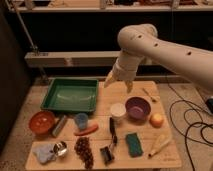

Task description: Wipe red bowl with eraser

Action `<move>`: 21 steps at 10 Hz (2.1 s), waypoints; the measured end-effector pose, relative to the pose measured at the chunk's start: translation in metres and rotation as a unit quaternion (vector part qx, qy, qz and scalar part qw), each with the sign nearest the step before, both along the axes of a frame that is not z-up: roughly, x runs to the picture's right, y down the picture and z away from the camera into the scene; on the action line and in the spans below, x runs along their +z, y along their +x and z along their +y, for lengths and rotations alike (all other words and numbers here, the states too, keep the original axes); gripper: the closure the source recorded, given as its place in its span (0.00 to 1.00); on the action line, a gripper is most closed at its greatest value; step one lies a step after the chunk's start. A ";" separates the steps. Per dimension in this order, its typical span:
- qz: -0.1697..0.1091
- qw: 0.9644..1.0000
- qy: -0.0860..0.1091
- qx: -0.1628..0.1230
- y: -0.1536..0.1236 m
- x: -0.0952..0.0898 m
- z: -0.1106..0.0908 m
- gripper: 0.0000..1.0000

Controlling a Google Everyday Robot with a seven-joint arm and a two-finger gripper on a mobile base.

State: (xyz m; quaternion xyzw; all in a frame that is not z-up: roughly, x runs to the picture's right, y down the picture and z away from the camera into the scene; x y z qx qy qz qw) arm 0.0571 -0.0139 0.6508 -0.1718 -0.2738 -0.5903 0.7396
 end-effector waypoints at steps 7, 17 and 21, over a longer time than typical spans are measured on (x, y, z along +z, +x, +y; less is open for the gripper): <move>-0.078 0.992 -0.047 -0.085 -0.150 0.022 0.010 0.34; -0.092 0.987 -0.079 -0.104 -0.188 0.030 0.023 0.34; -0.070 0.985 -0.141 -0.072 -0.262 0.067 0.081 0.34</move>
